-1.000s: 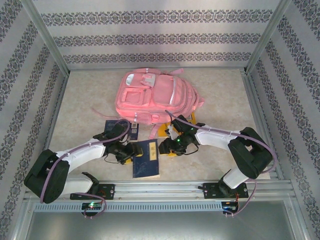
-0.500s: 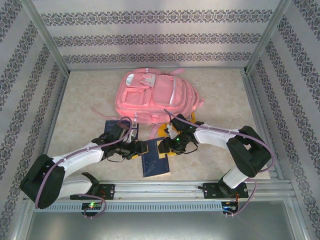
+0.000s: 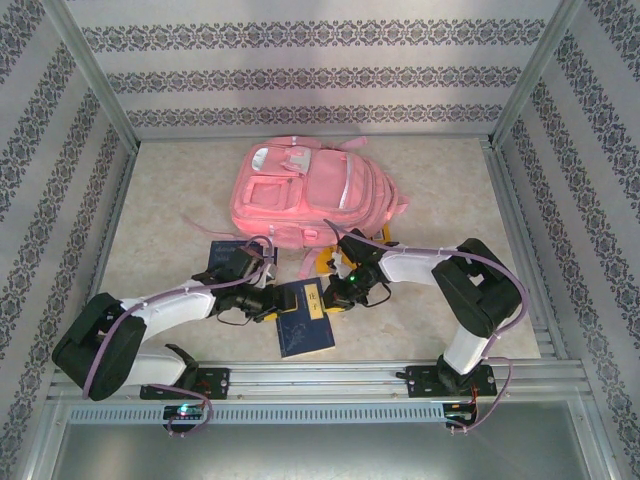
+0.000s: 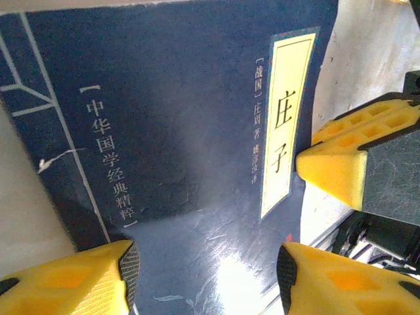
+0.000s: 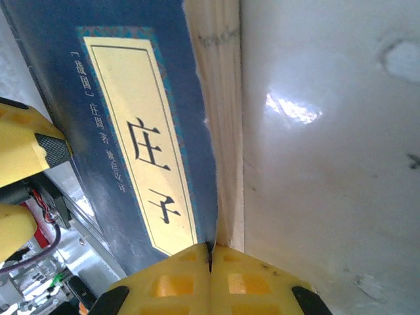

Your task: Pack the student bag

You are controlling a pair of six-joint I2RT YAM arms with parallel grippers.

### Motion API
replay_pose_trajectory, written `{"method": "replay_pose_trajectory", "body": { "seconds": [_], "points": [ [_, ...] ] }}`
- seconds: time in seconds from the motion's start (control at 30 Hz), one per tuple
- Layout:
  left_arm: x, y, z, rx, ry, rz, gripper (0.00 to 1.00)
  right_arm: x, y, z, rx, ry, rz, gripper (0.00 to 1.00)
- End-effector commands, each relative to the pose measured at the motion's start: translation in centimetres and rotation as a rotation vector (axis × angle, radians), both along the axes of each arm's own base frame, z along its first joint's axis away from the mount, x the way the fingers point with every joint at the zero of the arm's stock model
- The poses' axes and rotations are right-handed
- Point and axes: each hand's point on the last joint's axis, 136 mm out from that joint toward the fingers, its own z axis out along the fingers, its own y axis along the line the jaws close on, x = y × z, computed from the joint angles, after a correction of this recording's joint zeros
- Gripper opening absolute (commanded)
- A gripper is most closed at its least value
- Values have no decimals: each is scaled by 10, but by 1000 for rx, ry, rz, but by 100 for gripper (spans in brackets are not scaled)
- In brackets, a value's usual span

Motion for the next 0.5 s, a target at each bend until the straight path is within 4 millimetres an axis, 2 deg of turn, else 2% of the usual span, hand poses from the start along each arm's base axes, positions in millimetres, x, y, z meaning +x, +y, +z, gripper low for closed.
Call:
{"method": "replay_pose_trajectory", "body": {
  "seconds": [0.0, 0.1, 0.3, 0.47],
  "points": [
    [-2, -1, 2, 8, -19, -38, 59, 2, -12, -17, -62, -4, -19, 0],
    [-3, 0, 7, 6, -30, -39, 59, 2, -11, -16, -47, 2, -26, 0],
    [-9, 6, 3, 27, -18, -40, 59, 1, -3, 3, 39, -2, -11, 28],
    [-12, 12, 6, 38, -22, -34, 59, 3, -6, 12, 53, -23, -20, 34]
  ]
}}
